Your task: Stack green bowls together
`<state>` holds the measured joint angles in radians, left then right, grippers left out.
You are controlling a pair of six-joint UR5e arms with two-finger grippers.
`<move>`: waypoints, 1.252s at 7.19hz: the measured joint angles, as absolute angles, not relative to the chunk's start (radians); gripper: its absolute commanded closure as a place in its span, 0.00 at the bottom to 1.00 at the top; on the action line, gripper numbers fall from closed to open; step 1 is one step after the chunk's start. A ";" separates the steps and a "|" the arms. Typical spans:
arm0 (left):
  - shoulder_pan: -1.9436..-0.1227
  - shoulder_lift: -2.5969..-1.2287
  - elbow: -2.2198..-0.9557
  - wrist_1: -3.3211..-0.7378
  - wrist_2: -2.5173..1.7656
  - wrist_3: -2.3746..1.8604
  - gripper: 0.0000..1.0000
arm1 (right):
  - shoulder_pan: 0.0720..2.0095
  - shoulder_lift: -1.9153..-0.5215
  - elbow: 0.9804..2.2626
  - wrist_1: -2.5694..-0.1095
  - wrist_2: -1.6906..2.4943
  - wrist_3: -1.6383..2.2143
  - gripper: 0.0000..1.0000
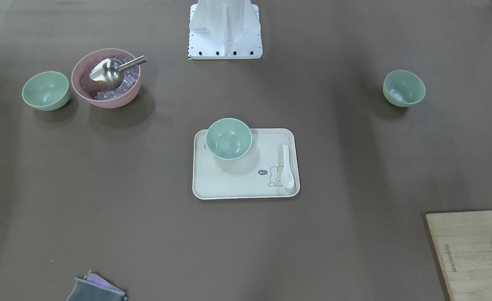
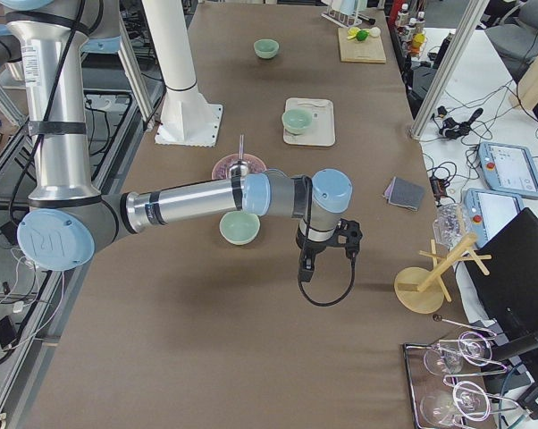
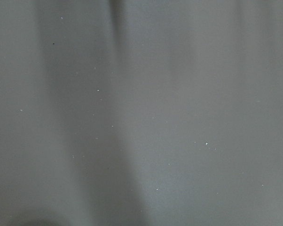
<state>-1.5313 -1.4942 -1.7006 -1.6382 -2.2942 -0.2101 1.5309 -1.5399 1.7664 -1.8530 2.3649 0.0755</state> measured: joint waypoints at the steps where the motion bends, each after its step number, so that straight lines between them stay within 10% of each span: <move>1: -1.531 -1.495 -1.702 -1.638 -2.294 -0.213 0.02 | 1.531 -1.540 1.768 -1.853 2.367 0.076 0.00; 9: -1.527 -1.499 -1.742 -1.655 -2.297 -0.204 0.02 | 1.532 -1.539 1.784 -1.853 2.371 0.082 0.00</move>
